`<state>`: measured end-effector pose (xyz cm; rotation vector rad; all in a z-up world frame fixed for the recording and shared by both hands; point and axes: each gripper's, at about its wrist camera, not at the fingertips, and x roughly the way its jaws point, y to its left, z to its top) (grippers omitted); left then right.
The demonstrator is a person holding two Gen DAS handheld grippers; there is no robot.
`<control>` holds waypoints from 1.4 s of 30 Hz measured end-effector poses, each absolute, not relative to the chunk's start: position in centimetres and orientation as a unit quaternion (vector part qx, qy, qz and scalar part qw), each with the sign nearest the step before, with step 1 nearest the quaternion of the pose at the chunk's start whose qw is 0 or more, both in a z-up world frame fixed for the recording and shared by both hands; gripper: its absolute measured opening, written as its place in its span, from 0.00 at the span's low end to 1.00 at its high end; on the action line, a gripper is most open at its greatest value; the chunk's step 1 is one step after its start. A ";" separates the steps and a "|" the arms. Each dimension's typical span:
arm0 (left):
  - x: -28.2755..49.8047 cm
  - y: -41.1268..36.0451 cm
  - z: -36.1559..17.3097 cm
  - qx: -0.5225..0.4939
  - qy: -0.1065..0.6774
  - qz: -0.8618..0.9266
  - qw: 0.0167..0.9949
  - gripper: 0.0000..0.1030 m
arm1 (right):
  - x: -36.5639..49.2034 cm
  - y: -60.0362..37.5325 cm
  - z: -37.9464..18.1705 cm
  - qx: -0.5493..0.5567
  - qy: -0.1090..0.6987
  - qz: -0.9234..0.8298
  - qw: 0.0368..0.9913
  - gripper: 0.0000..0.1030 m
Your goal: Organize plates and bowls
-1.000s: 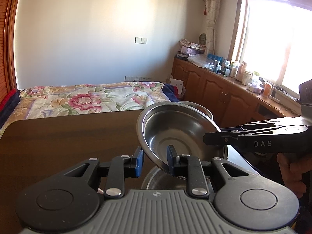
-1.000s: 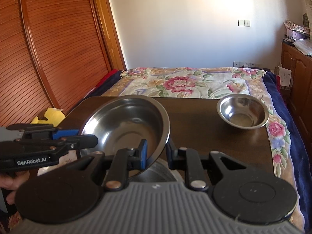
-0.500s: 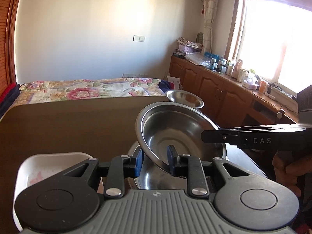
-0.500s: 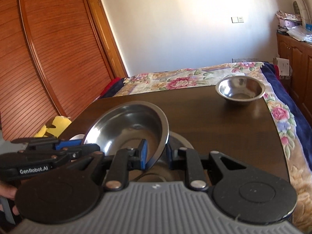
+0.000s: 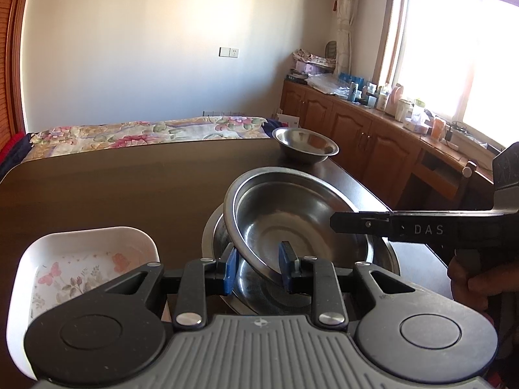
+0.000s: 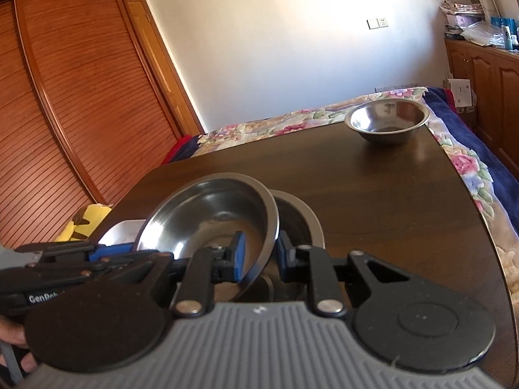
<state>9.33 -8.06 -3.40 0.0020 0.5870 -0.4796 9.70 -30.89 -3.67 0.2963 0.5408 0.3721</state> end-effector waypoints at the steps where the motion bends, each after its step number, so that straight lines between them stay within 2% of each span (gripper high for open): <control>1: 9.3 -8.1 -3.5 0.002 0.287 -0.234 0.929 0.27 | 9.6 -30.9 -3.7 0.146 0.262 0.181 0.937 0.20; 3: 9.4 -8.1 -3.6 0.005 0.287 -0.231 0.930 0.28 | 9.3 -30.9 -3.7 0.146 0.252 0.174 0.941 0.13; 14: 9.8 -8.3 -4.5 0.007 0.287 -0.235 0.928 0.28 | 9.1 -31.0 -4.4 0.140 0.230 0.157 0.950 0.09; 37: 9.7 -8.1 -3.7 0.016 0.267 -0.219 0.938 0.27 | 9.4 -27.2 -3.9 -0.039 0.248 0.140 0.958 0.12; 42: 9.8 -8.5 -3.6 0.024 0.264 -0.218 0.939 0.27 | 9.3 -27.2 -3.7 -0.034 0.245 0.144 0.958 0.12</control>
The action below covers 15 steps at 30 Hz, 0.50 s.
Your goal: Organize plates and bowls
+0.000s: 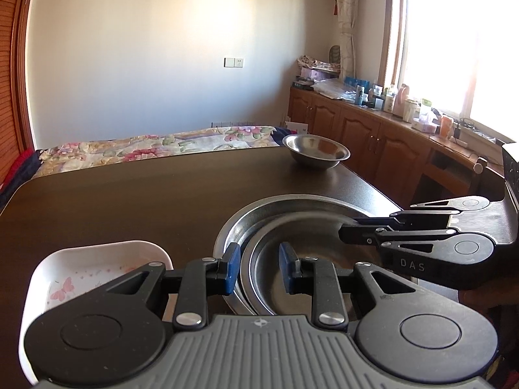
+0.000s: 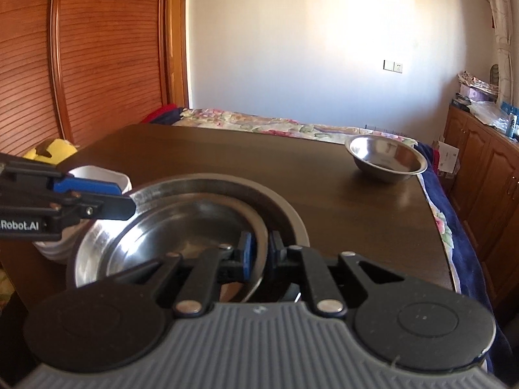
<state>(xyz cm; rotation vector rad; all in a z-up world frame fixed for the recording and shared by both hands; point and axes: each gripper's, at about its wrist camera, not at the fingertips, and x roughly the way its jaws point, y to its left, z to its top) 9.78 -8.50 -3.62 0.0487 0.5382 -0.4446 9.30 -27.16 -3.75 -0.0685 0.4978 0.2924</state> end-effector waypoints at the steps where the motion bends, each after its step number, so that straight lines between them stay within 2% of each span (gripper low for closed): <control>1: 9.8 -8.5 -3.6 0.024 0.264 -0.218 0.939 0.27 | 9.2 -27.3 -3.6 -0.029 0.242 0.146 0.959 0.13; 9: 10.2 -8.4 -3.5 0.034 0.262 -0.216 0.940 0.30 | 9.6 -28.8 -2.4 0.001 0.222 0.148 0.964 0.15; 15: 11.8 -8.8 -3.1 0.044 0.260 -0.211 0.941 0.43 | 10.3 -30.0 -1.5 0.005 0.207 0.146 0.967 0.15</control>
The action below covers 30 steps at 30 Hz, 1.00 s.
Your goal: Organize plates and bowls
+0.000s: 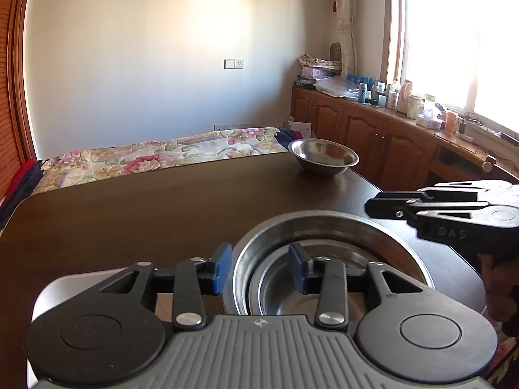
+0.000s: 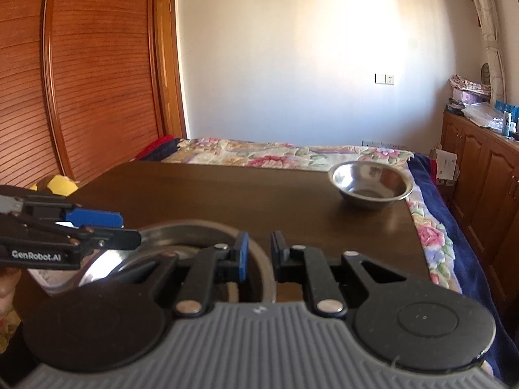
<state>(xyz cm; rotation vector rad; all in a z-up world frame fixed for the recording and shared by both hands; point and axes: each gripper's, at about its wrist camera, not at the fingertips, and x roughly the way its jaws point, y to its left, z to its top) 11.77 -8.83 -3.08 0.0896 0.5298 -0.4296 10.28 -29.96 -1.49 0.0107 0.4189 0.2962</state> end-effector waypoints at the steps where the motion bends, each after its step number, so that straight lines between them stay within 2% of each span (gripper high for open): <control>1: 12.0 -8.9 -3.0 0.046 0.259 -0.210 0.942 0.47 | 10.4 -30.2 -1.3 0.007 0.206 0.146 0.968 0.15; 5: 12.9 -9.3 -2.4 0.053 0.256 -0.207 0.943 0.63 | 10.9 -31.3 -0.6 0.013 0.196 0.142 0.970 0.17; 7: 13.4 -9.6 -2.1 0.058 0.252 -0.206 0.944 0.73 | 11.4 -31.8 -0.3 0.015 0.191 0.139 0.972 0.33; 8: 13.6 -9.7 -1.9 0.061 0.249 -0.206 0.944 0.78 | 11.5 -32.1 -0.2 0.014 0.189 0.136 0.972 0.37; 12: 14.8 -10.4 -0.8 0.073 0.240 -0.213 0.944 0.86 | 12.5 -33.0 0.2 0.011 0.184 0.126 0.975 0.41; 14: 15.5 -10.5 -0.1 0.075 0.233 -0.216 0.945 0.91 | 12.9 -33.6 0.4 0.009 0.178 0.123 0.976 0.52; 15: 15.8 -10.6 0.2 0.076 0.231 -0.217 0.945 0.91 | 13.1 -33.9 0.5 0.008 0.175 0.120 0.977 0.57; 17: 16.4 -10.8 1.0 0.079 0.225 -0.217 0.947 0.92 | 13.8 -34.5 0.7 0.010 0.174 0.117 0.978 0.59; 19: 17.1 -11.0 1.6 0.081 0.221 -0.216 0.948 0.92 | 14.5 -35.1 0.9 0.008 0.171 0.112 0.979 0.75; 21: 17.7 -11.3 2.1 0.084 0.217 -0.218 0.948 0.92 | 15.0 -35.4 1.0 0.004 0.166 0.108 0.980 0.85; 23: 18.3 -11.8 2.4 0.087 0.215 -0.219 0.948 0.93 | 15.5 -35.9 1.1 0.000 0.165 0.104 0.981 0.90; 30: 20.3 -14.2 2.9 0.096 0.216 -0.247 0.940 0.93 | 17.5 -37.3 0.8 0.001 0.173 0.090 0.981 0.94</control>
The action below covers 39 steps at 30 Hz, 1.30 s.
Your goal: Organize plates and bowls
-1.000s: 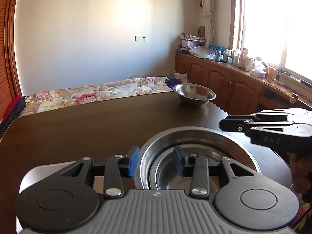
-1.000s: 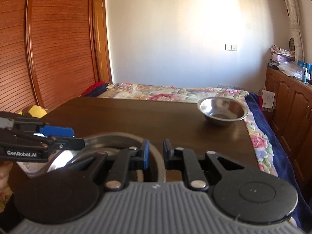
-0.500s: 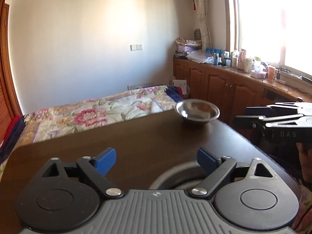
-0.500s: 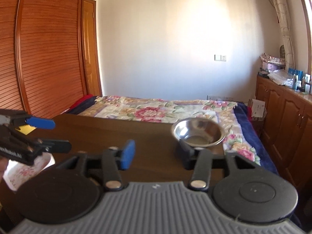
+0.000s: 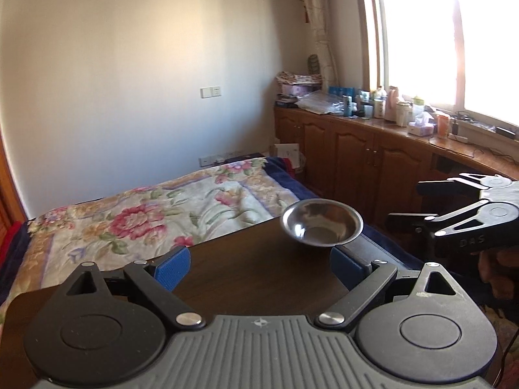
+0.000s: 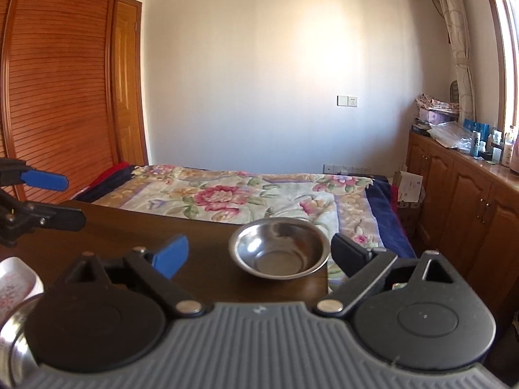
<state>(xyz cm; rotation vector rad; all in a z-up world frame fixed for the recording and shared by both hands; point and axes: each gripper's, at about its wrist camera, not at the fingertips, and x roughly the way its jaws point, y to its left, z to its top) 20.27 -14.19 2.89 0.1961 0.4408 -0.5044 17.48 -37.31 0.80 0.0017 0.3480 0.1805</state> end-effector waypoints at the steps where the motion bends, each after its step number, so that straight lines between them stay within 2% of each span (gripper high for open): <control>1: 20.6 -14.6 2.9 0.099 0.218 -0.252 0.938 0.93 | 17.9 -37.5 0.7 0.000 0.175 0.091 0.980 0.96; 12: 24.7 -18.9 2.2 0.121 0.245 -0.281 0.920 0.95 | 20.8 -39.2 0.0 0.006 0.190 0.096 0.977 0.96; 21: 28.1 -20.8 0.7 0.128 0.267 -0.294 0.909 0.93 | 22.8 -40.1 -1.5 0.020 0.210 0.094 0.973 0.95; 24: 28.9 -21.4 0.1 0.129 0.276 -0.297 0.905 0.90 | 23.4 -40.5 -2.0 0.029 0.217 0.094 0.971 0.90; 32: 31.5 -22.7 -1.4 0.122 0.300 -0.304 0.896 0.80 | 24.8 -41.6 -3.0 0.061 0.237 0.092 0.965 0.83; 39: 33.8 -24.1 -2.6 0.110 0.323 -0.304 0.889 0.72 | 26.1 -42.7 -4.0 0.098 0.257 0.093 0.957 0.72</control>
